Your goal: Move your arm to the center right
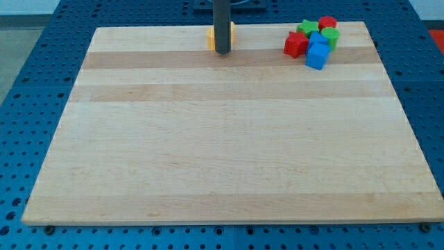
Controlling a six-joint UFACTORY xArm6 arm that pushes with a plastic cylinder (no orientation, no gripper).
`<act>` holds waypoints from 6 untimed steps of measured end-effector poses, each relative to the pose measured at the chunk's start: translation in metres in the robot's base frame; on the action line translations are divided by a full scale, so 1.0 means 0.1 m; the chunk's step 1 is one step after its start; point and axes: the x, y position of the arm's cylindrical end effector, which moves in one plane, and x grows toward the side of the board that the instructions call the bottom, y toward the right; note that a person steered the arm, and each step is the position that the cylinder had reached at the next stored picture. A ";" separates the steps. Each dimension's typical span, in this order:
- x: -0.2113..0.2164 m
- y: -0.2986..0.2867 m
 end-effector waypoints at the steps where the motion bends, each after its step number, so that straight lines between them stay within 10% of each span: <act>1: 0.01 0.00; 3: 0.76 0.07; 6: 1.11 1.90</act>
